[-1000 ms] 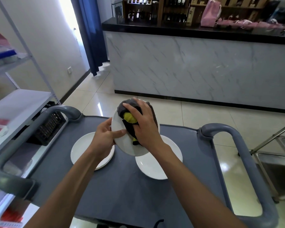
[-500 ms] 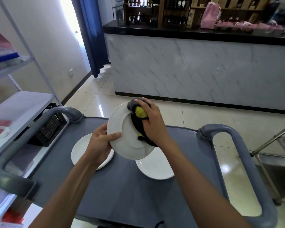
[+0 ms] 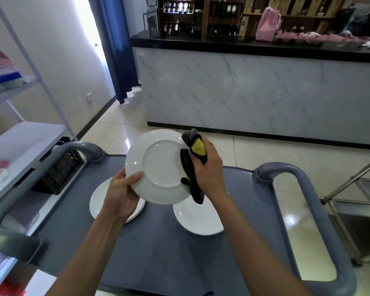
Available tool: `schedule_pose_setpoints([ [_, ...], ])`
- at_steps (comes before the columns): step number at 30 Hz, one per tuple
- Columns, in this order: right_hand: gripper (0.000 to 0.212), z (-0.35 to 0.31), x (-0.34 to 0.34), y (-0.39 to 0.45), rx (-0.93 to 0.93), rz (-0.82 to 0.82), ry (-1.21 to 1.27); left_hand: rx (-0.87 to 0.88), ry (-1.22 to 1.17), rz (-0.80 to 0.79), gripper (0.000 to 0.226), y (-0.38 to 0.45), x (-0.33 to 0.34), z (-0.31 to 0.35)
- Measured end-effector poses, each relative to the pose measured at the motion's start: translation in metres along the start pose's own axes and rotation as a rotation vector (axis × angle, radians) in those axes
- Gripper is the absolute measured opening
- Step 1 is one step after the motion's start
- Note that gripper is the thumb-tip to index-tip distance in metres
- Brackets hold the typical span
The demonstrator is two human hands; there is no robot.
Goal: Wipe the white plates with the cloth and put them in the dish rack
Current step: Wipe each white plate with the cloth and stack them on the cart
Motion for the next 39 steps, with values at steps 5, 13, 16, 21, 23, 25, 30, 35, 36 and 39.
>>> schedule_pose_setpoints([
  [5,0.058,-0.007,0.021,-0.024,-0.105,0.02,-0.133,0.05,-0.046,0.044,0.027,0.005,0.008,0.006],
  [13,0.055,-0.03,0.062,-0.056,-0.244,-0.083,-0.277,0.052,-0.048,0.082,0.048,0.007,0.016,0.004],
  [16,0.056,-0.033,0.068,-0.064,-0.275,-0.115,-0.305,0.047,-0.057,0.089,0.043,0.006,0.013,0.001],
  [21,0.051,-0.033,0.08,-0.081,-0.364,-0.194,-0.382,0.026,-0.098,0.131,0.033,0.004,0.009,-0.005],
  [23,0.055,-0.028,0.079,-0.084,-0.372,-0.206,-0.4,0.017,-0.095,0.122,0.035,0.003,0.01,-0.006],
  [25,0.053,-0.021,0.07,-0.082,-0.341,-0.181,-0.384,0.004,-0.08,0.112,0.038,0.003,0.011,-0.007],
  [30,0.063,-0.008,0.042,-0.062,-0.201,-0.094,-0.345,-0.009,-0.011,0.082,0.035,0.004,0.016,-0.004],
  [35,0.057,-0.024,0.044,-0.039,-0.227,-0.163,-0.391,-0.019,0.127,0.003,0.039,0.002,0.031,-0.001],
  [36,0.056,-0.029,0.046,-0.035,-0.234,-0.174,-0.397,-0.022,0.153,-0.02,0.038,0.001,0.036,-0.002],
  [39,0.049,-0.041,0.049,-0.026,-0.289,-0.18,-0.419,-0.041,0.188,-0.086,0.043,-0.003,0.046,-0.007],
])
Point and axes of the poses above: each hand's wrist, its own y-axis towards the middle knuckle, its own x-axis out of the palm, z = x × y, the point moved 9 cm from there along y, towards the middle knuckle, and after that the axes turned 7 degrees about -z, right-handed, at the moved point
